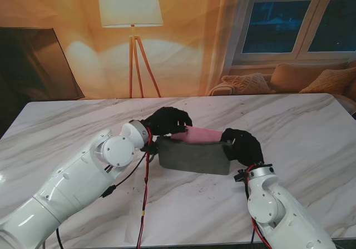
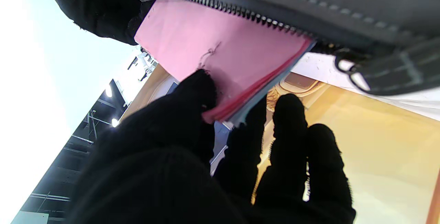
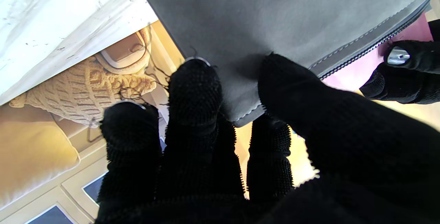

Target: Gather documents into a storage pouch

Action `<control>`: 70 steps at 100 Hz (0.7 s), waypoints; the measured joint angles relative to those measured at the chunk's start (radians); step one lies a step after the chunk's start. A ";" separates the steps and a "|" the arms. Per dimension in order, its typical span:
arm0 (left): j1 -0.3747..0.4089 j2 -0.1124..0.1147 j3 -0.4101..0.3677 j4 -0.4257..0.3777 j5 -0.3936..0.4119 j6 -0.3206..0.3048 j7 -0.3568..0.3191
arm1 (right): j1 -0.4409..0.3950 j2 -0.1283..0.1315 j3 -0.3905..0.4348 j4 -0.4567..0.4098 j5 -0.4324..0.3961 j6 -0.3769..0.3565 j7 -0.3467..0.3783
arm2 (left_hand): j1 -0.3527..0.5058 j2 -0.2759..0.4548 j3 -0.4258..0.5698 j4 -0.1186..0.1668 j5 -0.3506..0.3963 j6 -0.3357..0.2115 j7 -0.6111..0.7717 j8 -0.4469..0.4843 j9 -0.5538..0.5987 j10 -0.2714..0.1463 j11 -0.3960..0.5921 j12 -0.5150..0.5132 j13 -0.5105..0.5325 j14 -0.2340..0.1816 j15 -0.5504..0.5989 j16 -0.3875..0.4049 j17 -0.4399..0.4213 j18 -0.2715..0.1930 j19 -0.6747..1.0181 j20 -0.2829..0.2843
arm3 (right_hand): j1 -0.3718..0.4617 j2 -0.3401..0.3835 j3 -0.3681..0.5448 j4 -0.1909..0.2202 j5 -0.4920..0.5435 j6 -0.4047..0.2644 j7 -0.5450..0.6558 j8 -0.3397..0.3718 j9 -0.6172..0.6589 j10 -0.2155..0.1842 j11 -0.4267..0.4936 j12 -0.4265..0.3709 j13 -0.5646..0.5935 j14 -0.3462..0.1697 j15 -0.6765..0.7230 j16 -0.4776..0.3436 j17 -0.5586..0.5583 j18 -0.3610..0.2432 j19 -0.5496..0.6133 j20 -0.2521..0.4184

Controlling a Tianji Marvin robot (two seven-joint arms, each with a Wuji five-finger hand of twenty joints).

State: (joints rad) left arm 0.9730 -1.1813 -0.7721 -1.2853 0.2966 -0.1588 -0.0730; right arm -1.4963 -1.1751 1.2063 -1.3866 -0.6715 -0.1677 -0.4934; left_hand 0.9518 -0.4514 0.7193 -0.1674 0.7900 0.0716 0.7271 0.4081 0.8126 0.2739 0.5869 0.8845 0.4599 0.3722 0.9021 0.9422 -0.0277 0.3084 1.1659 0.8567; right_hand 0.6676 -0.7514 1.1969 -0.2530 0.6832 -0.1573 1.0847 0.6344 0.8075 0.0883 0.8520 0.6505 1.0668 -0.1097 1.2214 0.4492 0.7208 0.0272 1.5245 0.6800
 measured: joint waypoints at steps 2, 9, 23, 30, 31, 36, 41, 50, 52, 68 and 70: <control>0.000 0.000 0.000 0.000 0.002 0.000 0.001 | 0.000 0.000 0.000 0.000 0.000 0.000 0.000 | 0.016 0.000 -0.006 -0.006 0.007 0.000 0.011 -0.018 0.024 0.000 0.010 0.032 0.015 0.000 0.021 0.017 0.006 0.001 0.011 0.001 | 0.000 0.000 0.000 0.000 0.000 0.000 0.000 0.000 0.000 0.000 0.000 0.000 0.000 0.000 0.000 0.000 0.000 0.000 0.000 0.000; 0.000 -0.001 -0.001 0.000 0.008 0.000 0.002 | 0.000 0.000 0.000 0.000 0.000 0.000 0.000 | 0.042 -0.007 -0.006 -0.006 0.018 0.000 0.051 -0.018 0.060 -0.001 0.037 0.091 0.030 -0.001 0.074 0.047 0.018 0.004 0.030 0.001 | 0.000 0.000 0.000 0.000 0.000 0.000 0.000 0.000 0.000 0.000 0.000 0.000 0.000 0.000 0.000 0.000 0.000 0.000 0.000 0.000; 0.003 0.003 -0.006 -0.007 0.022 0.001 -0.014 | 0.000 0.000 0.000 0.000 0.000 0.001 0.001 | 0.046 -0.009 -0.006 -0.006 0.008 0.000 0.093 -0.019 0.104 -0.003 0.038 0.102 0.069 -0.002 0.103 0.059 0.028 0.011 0.039 0.002 | 0.000 0.000 0.000 0.000 0.000 0.000 0.000 0.000 0.000 0.000 0.000 0.000 0.000 0.000 0.000 0.000 -0.001 0.000 0.000 0.000; 0.003 0.008 -0.007 -0.011 0.024 0.002 -0.037 | 0.000 0.000 -0.001 0.000 0.001 0.001 0.001 | 0.041 -0.017 0.011 -0.006 0.008 0.000 0.105 -0.021 0.101 -0.007 0.036 0.102 0.070 -0.002 0.098 0.056 0.028 0.011 0.039 0.001 | 0.000 0.000 0.000 0.000 0.000 0.000 0.000 0.000 0.000 0.000 -0.001 0.000 0.000 0.000 0.000 0.000 -0.002 0.000 0.000 0.000; 0.003 0.008 -0.007 -0.012 0.024 0.003 -0.040 | 0.000 0.000 -0.001 0.000 0.001 0.001 0.001 | 0.041 -0.020 0.016 -0.006 0.008 0.000 0.106 -0.021 0.101 -0.012 0.036 0.102 0.070 -0.002 0.094 0.051 0.028 0.011 0.039 -0.003 | 0.000 0.000 0.000 0.000 0.000 0.000 0.000 0.000 0.000 0.000 -0.001 0.000 0.000 0.000 0.000 0.000 -0.002 0.000 0.000 0.000; 0.005 0.011 -0.007 -0.012 0.024 0.005 -0.046 | 0.000 0.000 -0.001 0.000 0.002 0.002 0.002 | 0.041 -0.023 0.022 -0.014 0.008 0.000 0.114 -0.024 0.101 -0.013 0.034 0.102 0.070 -0.002 0.084 0.046 0.028 0.011 0.037 -0.006 | 0.000 0.000 0.000 0.000 0.000 0.000 0.000 0.000 0.000 0.000 -0.003 0.000 -0.001 0.000 0.000 0.000 -0.002 0.000 0.000 0.000; 0.006 0.013 -0.007 -0.012 0.020 0.009 -0.052 | 0.000 0.000 -0.002 -0.001 0.002 0.002 0.002 | 0.041 -0.025 0.023 -0.017 0.008 0.000 0.115 -0.026 0.101 -0.013 0.034 0.102 0.070 -0.002 0.081 0.039 0.028 0.011 0.036 -0.013 | 0.000 0.000 0.000 0.000 0.000 0.000 0.000 0.000 0.000 0.000 -0.005 0.000 -0.001 0.000 0.000 0.000 -0.002 0.000 0.000 0.000; 0.005 0.017 -0.003 -0.012 0.017 0.010 -0.070 | 0.000 0.000 -0.003 -0.001 0.003 0.003 0.003 | 0.040 -0.031 0.034 -0.023 0.019 0.000 0.117 -0.032 0.126 -0.014 0.061 0.102 0.091 -0.002 0.109 0.041 0.029 0.011 0.036 -0.013 | 0.000 0.000 0.000 0.000 0.000 0.000 0.000 -0.006 0.000 0.000 -0.006 0.000 -0.002 0.000 0.000 0.000 -0.002 0.000 0.000 0.000; 0.005 0.019 -0.001 -0.012 0.017 0.010 -0.073 | 0.000 0.000 -0.003 -0.001 0.004 0.003 0.003 | 0.040 -0.031 0.034 -0.023 0.019 0.000 0.118 -0.032 0.114 -0.014 0.051 0.102 0.091 -0.002 0.118 0.045 0.029 0.011 0.036 -0.013 | 0.000 0.000 0.000 0.000 0.000 0.000 0.000 -0.006 0.000 0.000 -0.006 0.000 -0.002 0.000 0.000 0.000 -0.003 0.000 0.000 0.000; 0.003 0.017 0.011 -0.002 0.012 0.009 -0.052 | 0.000 0.000 -0.003 -0.002 0.007 0.004 0.005 | 0.040 -0.042 0.038 -0.034 0.036 0.000 0.119 -0.035 0.115 -0.013 0.082 0.088 0.112 0.006 0.131 0.047 0.032 0.013 0.036 -0.014 | -0.001 0.000 0.000 0.000 0.000 0.001 -0.002 -0.017 -0.002 0.000 -0.008 0.000 -0.004 0.000 0.000 0.000 -0.008 0.000 0.000 0.000; 0.001 0.017 0.014 0.000 0.010 0.009 -0.050 | 0.000 0.000 -0.003 -0.002 0.007 0.004 0.005 | 0.040 -0.042 0.043 -0.034 0.036 0.000 0.119 -0.035 0.115 -0.013 0.081 0.086 0.112 0.006 0.129 0.047 0.032 0.013 0.036 -0.016 | -0.001 0.000 0.000 0.000 0.000 0.001 -0.002 -0.020 -0.002 0.000 -0.008 0.000 -0.004 0.000 0.000 0.002 -0.009 0.000 0.000 0.000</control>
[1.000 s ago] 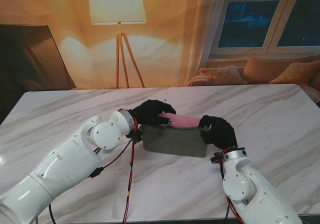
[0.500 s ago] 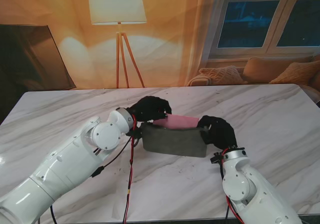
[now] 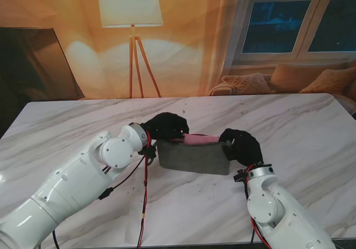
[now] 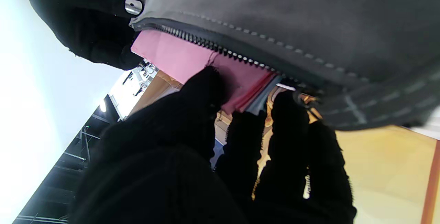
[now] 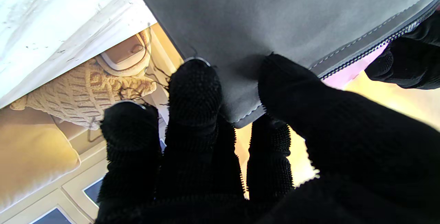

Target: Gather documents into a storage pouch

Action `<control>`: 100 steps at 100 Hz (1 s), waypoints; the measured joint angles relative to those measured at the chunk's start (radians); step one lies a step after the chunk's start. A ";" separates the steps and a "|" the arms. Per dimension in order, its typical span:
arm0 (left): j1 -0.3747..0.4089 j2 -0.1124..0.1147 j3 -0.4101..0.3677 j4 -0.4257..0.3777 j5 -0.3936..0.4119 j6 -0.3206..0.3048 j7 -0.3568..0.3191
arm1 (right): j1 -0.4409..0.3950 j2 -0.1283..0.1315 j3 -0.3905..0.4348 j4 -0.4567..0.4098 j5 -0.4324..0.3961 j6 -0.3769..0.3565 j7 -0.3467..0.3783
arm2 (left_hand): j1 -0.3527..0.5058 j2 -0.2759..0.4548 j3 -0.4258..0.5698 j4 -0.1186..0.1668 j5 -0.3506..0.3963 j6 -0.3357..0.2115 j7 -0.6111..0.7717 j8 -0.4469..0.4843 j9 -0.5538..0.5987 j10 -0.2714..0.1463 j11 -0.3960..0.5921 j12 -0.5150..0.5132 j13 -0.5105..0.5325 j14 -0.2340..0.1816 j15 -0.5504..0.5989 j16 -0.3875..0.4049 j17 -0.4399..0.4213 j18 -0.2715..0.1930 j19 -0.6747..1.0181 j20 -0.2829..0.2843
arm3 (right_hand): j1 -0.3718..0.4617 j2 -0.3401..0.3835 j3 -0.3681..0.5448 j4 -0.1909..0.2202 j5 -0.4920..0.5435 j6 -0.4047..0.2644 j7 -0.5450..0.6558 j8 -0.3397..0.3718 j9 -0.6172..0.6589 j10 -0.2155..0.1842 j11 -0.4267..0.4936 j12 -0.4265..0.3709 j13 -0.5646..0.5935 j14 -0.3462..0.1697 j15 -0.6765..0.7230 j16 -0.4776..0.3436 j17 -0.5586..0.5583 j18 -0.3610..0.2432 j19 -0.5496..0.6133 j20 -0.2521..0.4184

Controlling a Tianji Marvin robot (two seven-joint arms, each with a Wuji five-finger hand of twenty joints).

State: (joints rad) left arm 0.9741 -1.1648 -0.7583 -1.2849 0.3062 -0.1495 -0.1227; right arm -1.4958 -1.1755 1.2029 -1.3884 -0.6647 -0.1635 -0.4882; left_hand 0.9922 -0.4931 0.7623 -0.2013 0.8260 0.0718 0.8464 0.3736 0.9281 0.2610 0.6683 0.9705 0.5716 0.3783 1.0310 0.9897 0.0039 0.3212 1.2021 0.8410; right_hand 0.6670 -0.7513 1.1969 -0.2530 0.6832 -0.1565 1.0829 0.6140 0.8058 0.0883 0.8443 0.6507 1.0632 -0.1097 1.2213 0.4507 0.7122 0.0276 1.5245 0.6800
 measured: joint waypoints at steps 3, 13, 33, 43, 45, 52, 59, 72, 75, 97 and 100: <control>-0.003 -0.001 0.006 0.003 -0.003 0.000 0.000 | 0.000 0.000 0.000 0.000 0.000 0.000 0.000 | -0.001 -0.001 0.005 0.000 0.000 0.000 0.000 0.000 0.000 0.000 0.000 -0.002 -0.001 0.000 -0.014 -0.008 -0.003 0.000 -0.007 -0.004 | 0.000 0.000 0.000 0.000 0.000 0.000 0.000 -0.003 0.000 0.000 0.000 0.000 0.000 0.000 0.000 0.000 0.000 0.000 0.000 0.000; -0.015 0.000 0.022 0.010 -0.006 0.002 -0.025 | 0.000 0.000 0.000 0.000 0.000 0.000 0.000 | -0.017 -0.001 0.017 0.000 0.000 0.000 0.000 -0.011 -0.004 0.001 -0.098 -0.020 -0.042 0.001 -0.113 -0.068 -0.036 -0.007 -0.060 -0.031 | 0.000 0.000 0.000 0.000 0.002 0.000 -0.001 -0.011 0.000 0.000 0.000 0.000 0.000 0.000 0.000 0.009 -0.001 0.000 0.000 0.000; -0.026 0.009 0.030 0.007 0.016 0.014 -0.076 | 0.000 -0.001 0.001 0.000 0.000 0.001 0.000 | -0.099 0.017 0.027 0.014 -0.010 -0.003 -0.056 -0.017 -0.262 -0.015 -0.118 -0.292 -0.184 -0.025 -0.320 -0.177 -0.085 -0.032 -0.248 -0.055 | 0.000 0.000 0.000 -0.001 0.002 -0.005 -0.002 -0.016 0.000 0.000 -0.001 0.000 -0.005 0.000 -0.001 0.009 -0.002 0.000 0.000 0.000; -0.019 0.010 0.015 0.000 0.016 0.014 -0.073 | 0.000 -0.001 0.000 0.000 0.001 0.001 0.000 | -0.135 0.017 0.019 0.015 -0.059 -0.001 -0.123 -0.006 -0.323 -0.003 -0.187 -0.372 -0.232 -0.037 -0.391 -0.215 -0.086 -0.036 -0.324 -0.056 | 0.000 0.000 0.000 0.000 0.002 0.001 -0.002 -0.021 0.000 0.000 -0.003 0.000 -0.006 0.000 -0.001 0.009 -0.002 0.000 0.000 0.000; -0.016 0.010 0.010 -0.003 0.016 0.014 -0.070 | 0.000 -0.001 0.000 0.000 0.002 0.001 0.000 | -0.135 0.017 0.019 0.015 -0.071 -0.001 -0.141 0.011 -0.311 -0.001 -0.171 -0.380 -0.232 -0.037 -0.381 -0.215 -0.086 -0.036 -0.327 -0.056 | 0.000 0.000 0.000 0.000 0.002 0.001 -0.002 -0.021 0.000 0.000 -0.003 0.000 -0.006 0.000 -0.001 0.009 -0.002 0.000 0.000 0.000; -0.004 0.010 -0.008 -0.014 0.016 0.015 -0.051 | 0.000 -0.001 0.000 0.000 0.003 0.001 0.000 | -0.155 0.017 0.018 0.015 -0.075 -0.001 -0.177 0.027 -0.311 -0.001 -0.186 -0.390 -0.232 -0.037 -0.396 -0.215 -0.086 -0.036 -0.335 -0.056 | 0.000 0.000 0.000 0.000 0.004 0.001 -0.002 -0.021 0.000 0.000 -0.003 0.000 -0.006 0.000 -0.001 0.010 -0.002 0.001 0.000 0.000; 0.006 0.009 -0.016 -0.021 0.019 0.018 -0.018 | 0.000 -0.001 -0.001 0.000 0.003 0.001 0.000 | -0.148 0.017 0.018 0.015 -0.075 -0.001 -0.184 0.048 -0.311 -0.001 -0.186 -0.390 -0.231 -0.037 -0.395 -0.215 -0.086 -0.036 -0.336 -0.037 | 0.000 0.000 0.000 0.000 0.004 0.001 -0.002 -0.021 0.000 0.000 -0.003 0.000 -0.006 0.000 -0.001 0.010 -0.002 0.001 0.000 0.000; 0.015 0.004 -0.026 -0.024 0.036 0.023 0.021 | 0.000 -0.001 -0.001 -0.001 0.005 0.001 0.001 | -0.124 0.016 0.018 0.014 -0.069 -0.001 -0.082 0.074 -0.308 -0.001 -0.155 -0.383 -0.230 -0.035 -0.352 -0.187 -0.086 -0.036 -0.305 -0.006 | 0.000 0.000 0.000 0.000 0.004 0.001 -0.002 -0.021 0.000 0.000 -0.003 0.000 -0.006 0.000 -0.001 0.010 -0.002 0.001 0.000 0.000; 0.015 0.003 -0.027 -0.025 0.041 0.025 0.020 | 0.000 -0.001 -0.001 -0.001 0.005 0.001 0.001 | -0.120 0.016 0.018 0.014 -0.069 -0.001 -0.061 0.075 -0.308 -0.001 -0.142 -0.377 -0.230 -0.035 -0.342 -0.185 -0.086 -0.036 -0.295 -0.006 | 0.000 0.000 0.000 0.000 0.004 0.001 -0.002 -0.021 0.000 0.000 -0.003 0.000 -0.006 0.000 -0.001 0.010 -0.002 0.001 0.000 0.000; 0.011 0.009 -0.022 -0.025 0.060 0.028 -0.013 | 0.000 -0.001 -0.001 0.000 0.005 0.001 0.000 | -0.111 -0.026 0.054 0.013 -0.069 -0.001 0.024 0.071 -0.308 -0.002 -0.132 -0.363 -0.229 -0.035 -0.332 -0.185 -0.086 -0.036 -0.262 -0.006 | 0.000 0.000 0.000 0.000 0.005 0.001 -0.002 -0.021 0.000 0.000 -0.003 0.000 -0.006 0.000 -0.001 0.011 -0.002 0.001 0.000 0.000; 0.011 0.010 -0.021 -0.025 0.062 0.026 -0.016 | 0.000 -0.001 -0.001 0.000 0.005 0.001 0.000 | -0.114 -0.031 0.054 0.013 -0.069 -0.001 0.025 0.071 -0.308 -0.002 -0.132 -0.363 -0.229 -0.035 -0.332 -0.185 -0.086 -0.036 -0.262 -0.006 | 0.000 0.000 0.000 0.000 0.005 0.001 -0.002 -0.021 0.000 0.000 -0.003 0.000 -0.005 0.000 -0.001 0.011 -0.002 0.001 0.000 0.000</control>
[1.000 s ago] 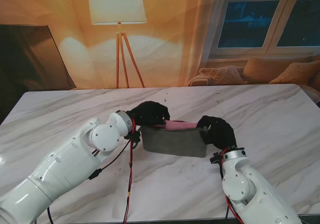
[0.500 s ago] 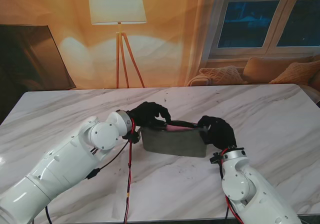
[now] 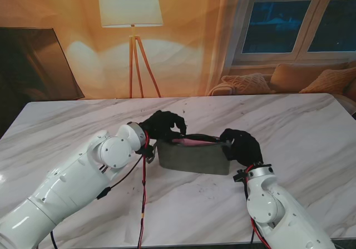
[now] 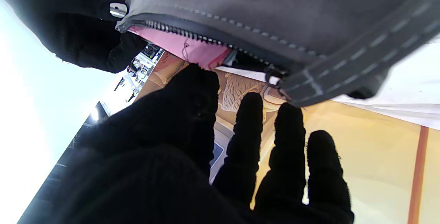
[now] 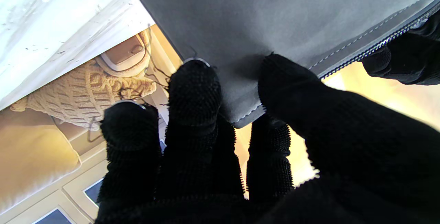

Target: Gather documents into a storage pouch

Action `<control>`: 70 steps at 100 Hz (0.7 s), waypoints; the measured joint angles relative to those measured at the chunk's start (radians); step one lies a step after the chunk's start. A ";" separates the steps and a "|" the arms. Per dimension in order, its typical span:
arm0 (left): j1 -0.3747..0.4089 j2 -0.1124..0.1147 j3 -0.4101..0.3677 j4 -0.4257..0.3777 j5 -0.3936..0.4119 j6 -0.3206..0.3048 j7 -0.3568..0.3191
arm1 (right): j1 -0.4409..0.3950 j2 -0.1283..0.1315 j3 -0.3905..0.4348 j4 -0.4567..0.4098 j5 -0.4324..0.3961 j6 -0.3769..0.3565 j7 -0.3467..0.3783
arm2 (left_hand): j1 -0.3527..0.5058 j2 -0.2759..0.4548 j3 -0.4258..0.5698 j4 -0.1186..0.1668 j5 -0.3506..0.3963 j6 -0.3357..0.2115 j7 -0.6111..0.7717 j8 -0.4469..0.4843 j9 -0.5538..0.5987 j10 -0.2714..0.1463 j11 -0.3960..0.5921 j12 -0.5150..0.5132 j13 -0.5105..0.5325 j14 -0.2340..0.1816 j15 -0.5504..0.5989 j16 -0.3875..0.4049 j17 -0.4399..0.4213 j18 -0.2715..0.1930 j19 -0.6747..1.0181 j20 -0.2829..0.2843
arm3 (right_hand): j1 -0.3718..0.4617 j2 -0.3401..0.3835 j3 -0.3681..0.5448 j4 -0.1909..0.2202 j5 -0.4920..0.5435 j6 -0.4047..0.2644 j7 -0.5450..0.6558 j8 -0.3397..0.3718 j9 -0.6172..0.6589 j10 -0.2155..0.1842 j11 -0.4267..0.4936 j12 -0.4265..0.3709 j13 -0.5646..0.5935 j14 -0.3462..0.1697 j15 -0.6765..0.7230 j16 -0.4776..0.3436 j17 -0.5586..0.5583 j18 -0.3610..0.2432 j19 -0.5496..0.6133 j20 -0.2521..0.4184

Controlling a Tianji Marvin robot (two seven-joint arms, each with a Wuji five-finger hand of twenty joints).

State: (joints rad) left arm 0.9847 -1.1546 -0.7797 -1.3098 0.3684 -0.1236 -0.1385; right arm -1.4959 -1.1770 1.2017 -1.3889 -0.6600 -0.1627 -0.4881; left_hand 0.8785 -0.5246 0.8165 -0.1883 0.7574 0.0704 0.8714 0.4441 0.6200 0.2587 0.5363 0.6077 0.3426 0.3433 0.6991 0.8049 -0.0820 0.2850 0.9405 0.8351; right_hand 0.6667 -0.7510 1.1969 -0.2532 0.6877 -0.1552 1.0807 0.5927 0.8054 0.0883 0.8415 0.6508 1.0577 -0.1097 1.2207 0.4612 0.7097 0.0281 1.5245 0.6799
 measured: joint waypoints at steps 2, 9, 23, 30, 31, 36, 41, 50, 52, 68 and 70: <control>0.000 0.001 0.000 0.000 0.001 -0.001 -0.002 | 0.000 0.000 0.000 0.000 0.000 0.000 0.000 | -0.002 -0.003 0.000 0.000 0.000 0.000 0.009 0.000 0.000 0.000 0.000 0.000 0.000 0.000 0.000 0.000 0.000 0.000 0.000 0.000 | 0.000 0.000 0.000 0.000 0.000 0.000 0.000 0.000 0.000 0.000 0.000 0.000 0.000 0.000 0.000 0.000 0.000 0.000 0.000 0.000; 0.000 0.003 0.000 0.000 0.001 -0.002 -0.008 | 0.000 0.000 -0.001 0.000 0.000 0.000 0.000 | -0.002 -0.014 0.015 -0.005 0.000 0.000 0.022 0.007 0.000 0.000 0.010 0.004 0.000 0.000 0.002 0.000 0.000 0.000 0.001 0.000 | 0.000 0.000 0.000 0.000 0.000 0.000 0.000 0.000 0.000 0.000 0.000 0.000 0.000 0.000 0.000 0.000 0.000 0.000 0.000 0.000; 0.000 0.006 -0.001 0.000 0.022 -0.002 -0.010 | 0.001 0.000 -0.002 0.000 0.000 0.000 0.000 | -0.013 -0.033 0.017 -0.005 -0.036 0.000 0.020 0.010 0.000 -0.012 0.013 0.005 0.000 0.000 0.005 0.000 0.000 0.000 0.021 0.000 | 0.000 0.000 0.000 0.000 0.000 0.000 0.000 0.000 0.000 0.000 0.000 0.000 0.000 0.000 0.000 0.000 0.000 0.000 0.000 0.000; 0.000 0.008 0.001 0.000 0.021 -0.002 -0.019 | 0.001 0.000 -0.003 0.000 0.000 0.000 0.001 | -0.035 -0.048 0.042 -0.008 -0.072 0.001 -0.045 0.019 -0.002 -0.013 0.013 0.005 0.000 -0.002 0.002 0.000 0.000 0.000 0.021 -0.005 | 0.000 0.000 0.000 0.000 0.000 0.000 0.000 0.000 0.000 0.000 0.000 0.000 0.000 0.000 0.000 0.000 0.000 0.000 0.000 0.000; 0.000 0.008 0.001 0.000 0.021 -0.001 -0.020 | 0.001 0.000 -0.003 0.000 0.001 0.000 0.001 | -0.043 -0.048 0.052 -0.008 -0.071 0.002 -0.056 0.019 -0.002 -0.013 0.012 0.005 0.000 -0.002 0.001 0.000 0.000 0.000 0.021 -0.011 | 0.000 0.000 0.000 0.000 0.000 0.000 0.000 0.000 0.000 0.000 0.000 0.000 0.000 0.000 0.000 0.000 0.000 0.000 0.000 0.000; -0.003 0.010 0.006 0.000 0.020 -0.002 -0.026 | 0.001 0.000 -0.004 0.000 0.001 0.001 0.002 | -0.086 -0.043 0.074 -0.002 -0.100 0.015 -0.150 0.020 -0.004 -0.013 0.005 0.005 0.000 -0.004 -0.006 0.000 0.000 0.000 0.021 -0.016 | 0.000 0.000 0.000 0.000 0.000 0.000 0.000 0.000 0.000 0.000 0.000 0.000 0.000 0.000 0.000 0.000 0.000 0.000 0.000 0.000; -0.007 0.012 0.012 0.003 0.020 -0.004 -0.030 | 0.001 0.000 -0.004 0.000 0.002 0.001 0.002 | -0.137 -0.008 0.100 0.043 -0.123 0.026 -0.228 0.021 -0.046 -0.013 -0.018 0.005 -0.001 -0.012 -0.025 0.000 0.000 -0.001 0.021 -0.024 | 0.000 0.000 0.000 0.000 0.000 0.000 0.000 0.000 0.000 0.000 0.000 0.000 0.000 0.000 0.000 0.000 0.000 0.000 0.000 0.000; -0.015 0.013 0.022 0.012 0.021 -0.010 -0.037 | 0.002 0.000 -0.005 0.001 0.002 0.001 0.002 | -0.149 0.015 0.110 0.069 -0.153 0.027 -0.331 -0.002 -0.077 -0.022 -0.065 -0.019 -0.002 -0.014 -0.050 -0.016 0.000 -0.001 0.021 -0.026 | 0.000 0.000 0.000 0.000 0.000 0.000 0.000 0.000 0.000 0.000 0.000 0.000 0.000 0.000 0.000 0.000 0.000 0.000 0.000 0.000; -0.017 0.013 0.024 0.014 0.021 -0.011 -0.037 | 0.002 0.000 -0.005 0.001 0.002 0.001 0.002 | -0.161 0.016 0.115 0.069 -0.151 0.027 -0.329 -0.003 -0.067 -0.023 -0.050 -0.020 -0.002 -0.015 -0.055 -0.019 0.000 -0.001 0.021 -0.026 | 0.000 0.000 0.000 0.000 0.000 0.000 0.000 0.000 0.000 0.000 0.000 0.000 0.000 0.000 0.000 0.000 0.000 0.000 0.000 0.000; -0.025 0.012 0.028 0.021 0.013 -0.012 -0.037 | 0.003 0.000 -0.006 0.001 0.004 0.002 0.002 | -0.170 0.027 0.115 0.069 -0.150 0.038 -0.364 -0.007 -0.104 -0.024 -0.071 -0.030 -0.003 -0.023 -0.059 -0.023 0.000 -0.001 0.016 -0.026 | 0.000 0.000 0.000 0.000 0.000 0.000 0.000 0.000 0.000 0.000 0.000 0.000 0.000 0.000 0.000 0.000 0.000 0.000 0.000 0.000; -0.025 0.012 0.027 0.021 0.009 -0.012 -0.036 | 0.003 0.000 -0.007 0.001 0.005 0.002 0.002 | -0.170 0.027 0.115 0.069 -0.150 0.038 -0.364 -0.009 -0.104 -0.024 -0.071 -0.030 -0.003 -0.023 -0.059 -0.023 0.000 -0.001 0.016 -0.026 | 0.000 0.000 0.000 0.000 0.000 0.000 0.000 -0.001 0.000 0.000 0.000 0.000 0.000 0.000 0.000 0.000 0.000 0.000 0.000 0.000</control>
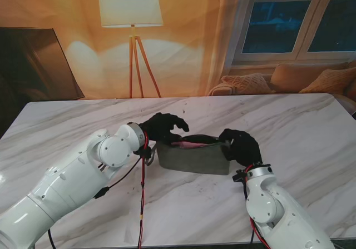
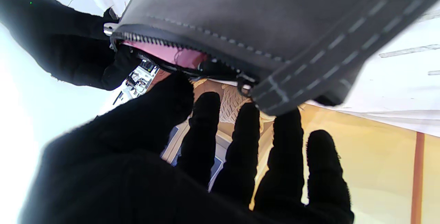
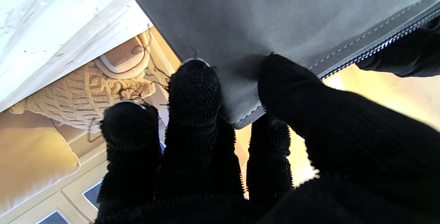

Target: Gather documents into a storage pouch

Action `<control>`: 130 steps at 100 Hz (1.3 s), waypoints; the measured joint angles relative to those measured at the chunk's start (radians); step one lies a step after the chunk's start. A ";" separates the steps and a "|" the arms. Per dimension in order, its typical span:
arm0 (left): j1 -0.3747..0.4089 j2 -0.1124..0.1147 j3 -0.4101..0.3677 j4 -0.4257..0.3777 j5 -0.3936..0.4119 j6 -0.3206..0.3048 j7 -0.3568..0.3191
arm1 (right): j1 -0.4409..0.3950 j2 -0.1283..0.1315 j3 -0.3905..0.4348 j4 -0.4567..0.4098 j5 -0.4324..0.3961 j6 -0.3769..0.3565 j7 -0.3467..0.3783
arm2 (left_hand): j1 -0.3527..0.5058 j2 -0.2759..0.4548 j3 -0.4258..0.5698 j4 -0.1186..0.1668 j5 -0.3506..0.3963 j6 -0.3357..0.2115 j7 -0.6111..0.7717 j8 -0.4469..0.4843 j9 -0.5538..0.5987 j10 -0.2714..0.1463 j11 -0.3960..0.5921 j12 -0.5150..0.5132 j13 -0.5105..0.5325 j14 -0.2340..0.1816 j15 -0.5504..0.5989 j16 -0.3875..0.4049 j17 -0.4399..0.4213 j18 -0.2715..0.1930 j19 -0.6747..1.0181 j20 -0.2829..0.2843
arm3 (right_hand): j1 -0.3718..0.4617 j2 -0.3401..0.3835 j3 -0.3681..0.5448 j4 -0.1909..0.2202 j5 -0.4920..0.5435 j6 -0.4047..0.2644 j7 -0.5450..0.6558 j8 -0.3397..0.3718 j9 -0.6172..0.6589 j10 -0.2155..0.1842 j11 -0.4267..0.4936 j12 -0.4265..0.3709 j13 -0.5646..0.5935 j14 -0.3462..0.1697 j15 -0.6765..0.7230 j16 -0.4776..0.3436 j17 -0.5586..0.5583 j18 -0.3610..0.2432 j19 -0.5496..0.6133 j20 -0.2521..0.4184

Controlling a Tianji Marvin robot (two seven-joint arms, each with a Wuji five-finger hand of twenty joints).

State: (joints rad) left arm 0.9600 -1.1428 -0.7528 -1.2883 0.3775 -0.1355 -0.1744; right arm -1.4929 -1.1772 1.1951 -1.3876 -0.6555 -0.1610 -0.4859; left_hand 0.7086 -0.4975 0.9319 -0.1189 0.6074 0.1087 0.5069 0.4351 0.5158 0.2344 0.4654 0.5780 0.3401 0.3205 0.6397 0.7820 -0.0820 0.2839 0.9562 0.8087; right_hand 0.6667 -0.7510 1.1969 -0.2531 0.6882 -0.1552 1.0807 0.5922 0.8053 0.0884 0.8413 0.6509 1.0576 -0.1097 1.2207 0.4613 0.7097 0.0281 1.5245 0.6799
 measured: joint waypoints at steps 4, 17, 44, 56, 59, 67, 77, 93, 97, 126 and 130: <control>0.000 -0.001 -0.001 0.000 -0.005 0.000 0.002 | 0.000 0.000 0.000 0.000 0.001 0.000 0.000 | 0.000 0.000 0.000 0.000 0.000 0.000 -0.013 -0.002 0.000 0.000 0.000 0.000 0.000 0.000 0.000 0.000 0.000 0.000 0.000 0.000 | 0.000 0.000 0.000 0.000 0.000 0.000 0.000 0.000 0.000 0.000 0.000 0.000 0.000 0.000 0.000 0.000 0.000 0.000 0.000 0.000; -0.010 0.002 0.007 -0.002 0.033 -0.004 -0.005 | 0.001 -0.001 -0.001 0.000 0.002 0.000 -0.001 | -0.014 0.000 -0.001 0.000 -0.053 0.000 -0.073 -0.028 -0.027 -0.002 -0.029 -0.018 -0.012 -0.005 -0.014 -0.010 0.000 -0.001 -0.031 -0.011 | 0.000 0.000 0.000 0.000 0.001 0.000 0.000 0.000 0.000 0.000 0.000 0.000 0.000 0.000 0.000 0.000 0.000 0.000 0.000 0.000; -0.029 0.005 0.031 0.015 0.011 0.001 -0.030 | 0.002 -0.001 -0.002 0.004 0.002 -0.005 -0.004 | -0.048 0.000 -0.013 0.001 -0.108 0.014 -0.148 -0.037 -0.079 -0.011 0.011 0.021 -0.050 -0.013 0.047 0.067 0.000 -0.014 -0.002 0.031 | 0.000 0.000 0.000 0.000 0.001 0.000 0.000 0.000 0.000 0.000 0.000 0.000 0.000 0.000 0.000 0.000 0.000 0.000 0.000 0.000; -0.031 0.005 0.034 0.026 0.003 0.001 -0.033 | 0.002 -0.001 -0.002 0.005 0.002 -0.005 -0.004 | -0.056 0.000 -0.013 0.001 -0.135 0.037 -0.170 -0.037 -0.096 -0.011 0.019 0.052 -0.050 -0.013 0.080 0.104 0.000 -0.018 0.040 0.053 | 0.000 0.000 0.000 0.000 0.002 0.000 0.000 -0.001 0.000 0.000 0.000 0.000 0.000 0.000 0.000 0.000 0.000 0.000 0.000 0.000; -0.031 0.005 0.034 0.026 0.003 0.001 -0.035 | 0.002 -0.001 -0.002 0.005 0.002 -0.005 -0.004 | -0.058 0.000 -0.013 0.001 -0.148 0.037 -0.181 -0.036 -0.091 -0.011 0.035 0.056 -0.051 -0.013 0.084 0.107 0.000 -0.023 0.049 0.062 | 0.000 0.000 0.000 0.000 0.002 0.000 0.000 -0.001 0.000 0.000 0.000 0.000 0.000 0.000 0.000 0.000 0.000 0.000 0.000 0.000; -0.027 0.005 0.030 0.024 0.003 0.004 -0.038 | 0.002 -0.001 -0.003 0.005 0.002 -0.005 -0.004 | -0.066 0.001 -0.028 0.001 -0.189 0.037 -0.213 -0.047 -0.142 -0.011 0.014 0.056 -0.062 -0.012 0.081 0.109 0.000 -0.029 0.064 0.063 | 0.000 0.000 0.000 0.000 0.002 0.000 0.000 -0.001 0.000 0.000 0.000 0.000 0.000 0.000 0.000 0.000 0.000 0.000 0.000 0.000; -0.020 0.009 0.019 0.009 0.022 0.009 -0.053 | 0.002 -0.001 -0.003 0.005 0.001 -0.005 -0.004 | -0.067 0.001 -0.039 0.011 -0.201 0.037 -0.229 -0.046 -0.195 -0.012 -0.048 0.027 -0.110 -0.012 -0.007 0.063 0.000 -0.029 0.014 0.047 | 0.000 0.000 0.000 0.000 0.002 0.000 0.000 -0.001 0.000 0.000 0.000 0.000 0.000 0.000 0.000 0.000 0.000 0.000 0.000 0.000; -0.028 0.022 0.031 -0.004 0.071 0.002 -0.072 | 0.003 -0.001 -0.005 0.005 0.002 -0.005 -0.004 | -0.069 0.001 -0.040 0.011 -0.226 0.036 -0.252 -0.045 -0.206 -0.014 -0.093 -0.033 -0.121 -0.015 -0.094 -0.006 -0.001 -0.026 -0.147 -0.003 | 0.000 0.000 0.000 0.000 0.002 0.000 0.000 -0.001 0.000 0.000 0.000 0.000 0.000 0.000 0.000 0.000 0.000 0.000 0.000 0.000; -0.036 0.023 0.041 0.002 0.054 0.002 -0.073 | 0.003 -0.001 -0.007 0.005 0.004 -0.005 -0.004 | -0.069 0.001 -0.040 0.011 -0.236 0.036 -0.253 -0.045 -0.206 -0.014 -0.093 -0.037 -0.121 -0.015 -0.098 -0.013 -0.001 -0.026 -0.164 -0.008 | 0.000 0.000 0.000 0.000 0.002 0.000 0.000 -0.001 0.000 0.000 0.000 0.000 0.000 0.000 0.000 0.000 0.000 0.000 0.000 0.000; -0.072 0.011 0.087 0.059 0.053 -0.002 -0.053 | 0.004 -0.002 -0.009 0.005 0.007 -0.005 -0.002 | -0.063 0.001 -0.034 0.021 -0.240 0.036 -0.253 -0.045 -0.206 -0.014 -0.085 -0.038 -0.121 -0.023 -0.097 -0.015 -0.002 -0.026 -0.180 0.001 | 0.000 0.000 0.000 0.000 0.002 0.000 0.000 -0.001 -0.003 0.000 -0.001 0.000 -0.002 0.000 0.000 0.000 0.000 0.000 0.000 0.000; -0.071 0.010 0.084 0.059 0.053 -0.002 -0.049 | 0.004 -0.002 -0.009 0.005 0.007 -0.005 -0.002 | -0.063 0.001 -0.034 0.021 -0.237 0.036 -0.252 -0.045 -0.206 -0.014 -0.079 -0.038 -0.121 -0.023 -0.094 -0.015 -0.002 -0.026 -0.180 0.002 | 0.000 0.000 0.000 0.000 0.002 0.000 0.000 -0.001 -0.003 0.000 -0.001 0.000 -0.002 0.000 0.000 0.000 0.000 0.000 0.000 0.000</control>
State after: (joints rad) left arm 0.8888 -1.1328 -0.6685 -1.2295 0.4308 -0.1377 -0.2230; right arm -1.4892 -1.1790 1.1860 -1.3829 -0.6482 -0.1657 -0.4883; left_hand 0.6456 -0.4966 0.8983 -0.0976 0.3708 0.1451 0.2550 0.3898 0.3102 0.2203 0.3864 0.5404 0.2187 0.2975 0.5452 0.7670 -0.0835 0.2581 0.7763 0.8111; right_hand 0.6667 -0.7509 1.1969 -0.2527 0.6903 -0.1552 1.0807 0.5910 0.8025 0.0886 0.8408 0.6509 1.0556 -0.1097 1.2207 0.4612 0.7097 0.0281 1.5244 0.6799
